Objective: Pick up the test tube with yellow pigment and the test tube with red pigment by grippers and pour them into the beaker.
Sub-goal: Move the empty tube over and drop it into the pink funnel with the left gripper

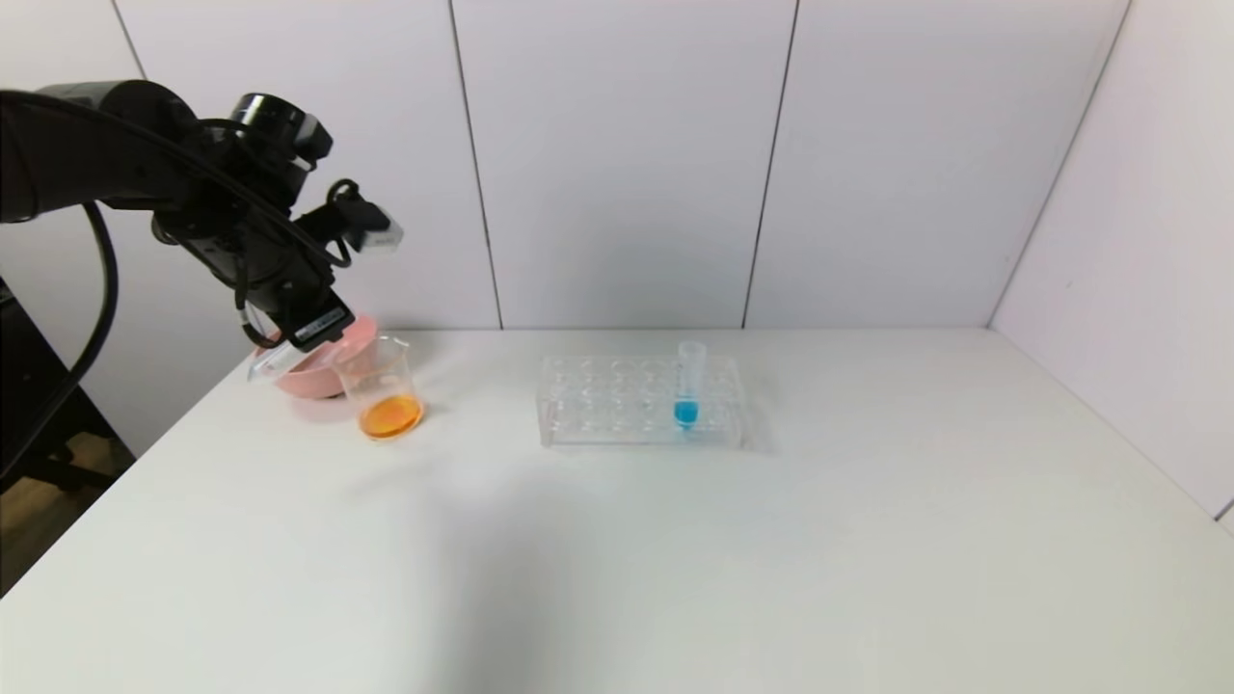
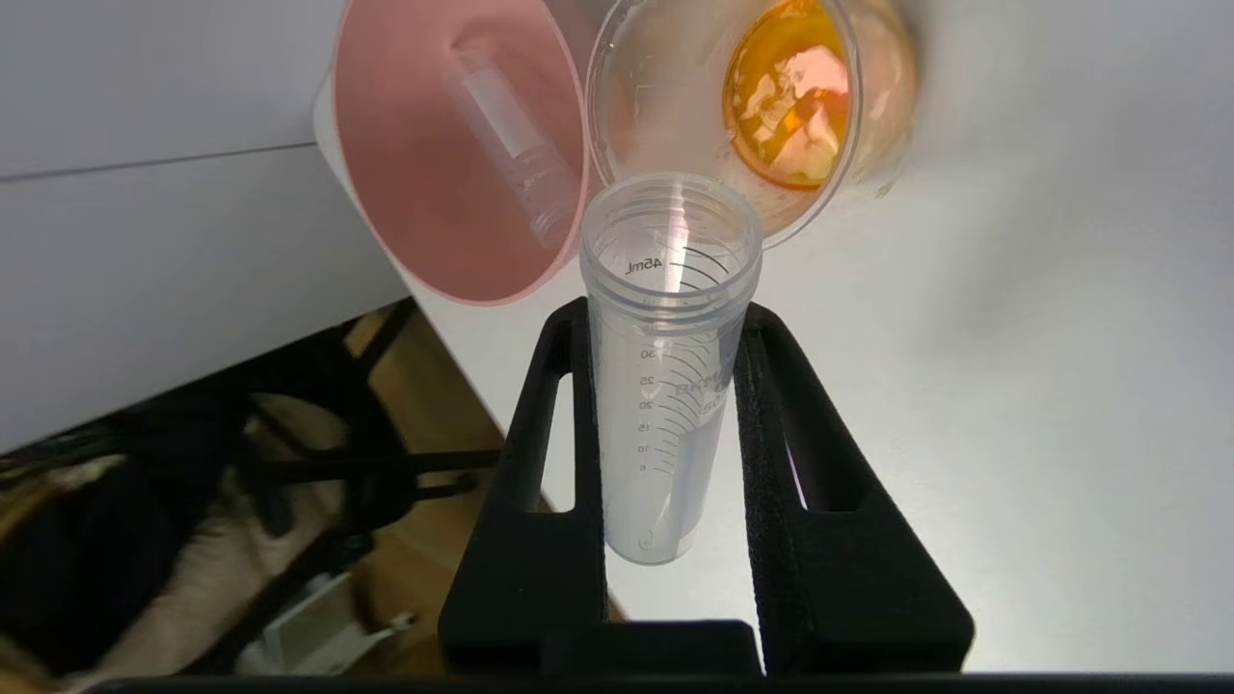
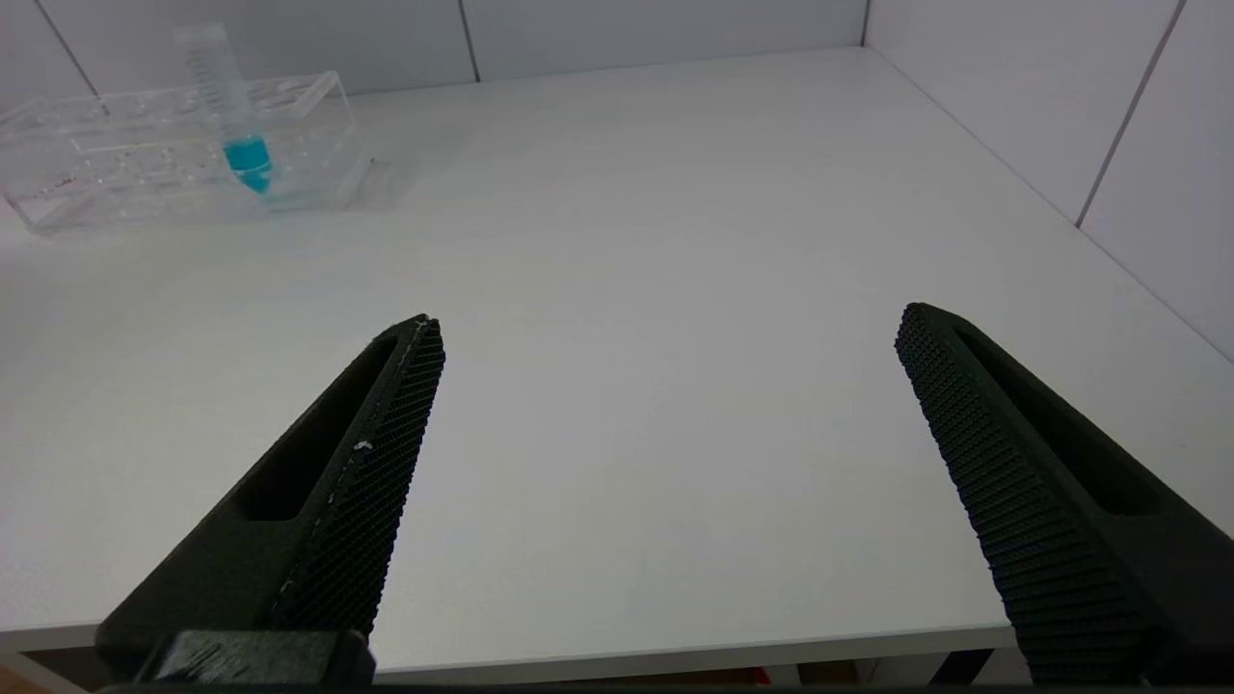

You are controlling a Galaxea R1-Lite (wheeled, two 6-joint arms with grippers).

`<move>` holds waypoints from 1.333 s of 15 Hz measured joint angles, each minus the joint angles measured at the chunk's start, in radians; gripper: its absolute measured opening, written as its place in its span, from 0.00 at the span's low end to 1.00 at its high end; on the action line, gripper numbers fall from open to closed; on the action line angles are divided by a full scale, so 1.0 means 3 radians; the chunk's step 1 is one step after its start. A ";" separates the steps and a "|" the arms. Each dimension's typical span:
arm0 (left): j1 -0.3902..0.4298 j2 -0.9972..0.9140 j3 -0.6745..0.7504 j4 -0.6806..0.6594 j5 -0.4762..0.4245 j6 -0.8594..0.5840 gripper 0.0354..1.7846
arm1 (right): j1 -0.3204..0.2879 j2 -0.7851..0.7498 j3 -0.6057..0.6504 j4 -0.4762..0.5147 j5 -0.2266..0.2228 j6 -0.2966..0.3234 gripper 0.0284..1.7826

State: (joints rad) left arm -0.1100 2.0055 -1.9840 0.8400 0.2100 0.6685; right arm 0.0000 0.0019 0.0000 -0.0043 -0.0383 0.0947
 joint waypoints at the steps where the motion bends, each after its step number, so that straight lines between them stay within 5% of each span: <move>1: 0.0037 -0.0087 0.0094 -0.0074 -0.0179 -0.0308 0.22 | 0.0000 0.0000 0.0000 0.0000 0.0000 0.0000 0.96; 5: 0.0213 -0.0441 0.0956 -0.1036 -0.0444 -0.0950 0.22 | 0.0000 0.0000 0.0000 0.0000 0.0000 0.0001 0.96; 13: 0.0655 -0.0799 0.2899 -0.4409 -0.0235 -0.1922 0.22 | 0.0000 0.0000 0.0000 0.0000 0.0000 0.0000 0.96; 16: 0.0698 -0.0530 0.3070 -0.5406 -0.0035 -0.2313 0.22 | 0.0000 0.0000 0.0000 0.0000 0.0001 0.0000 0.96; 20: 0.0705 -0.0037 0.2850 -0.5706 0.0010 -0.2443 0.22 | 0.0000 0.0000 0.0000 0.0001 0.0000 0.0000 0.96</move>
State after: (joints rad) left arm 0.1015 1.9945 -1.1289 -0.8717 0.2130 -0.0645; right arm 0.0000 0.0019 0.0000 -0.0038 -0.0383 0.0947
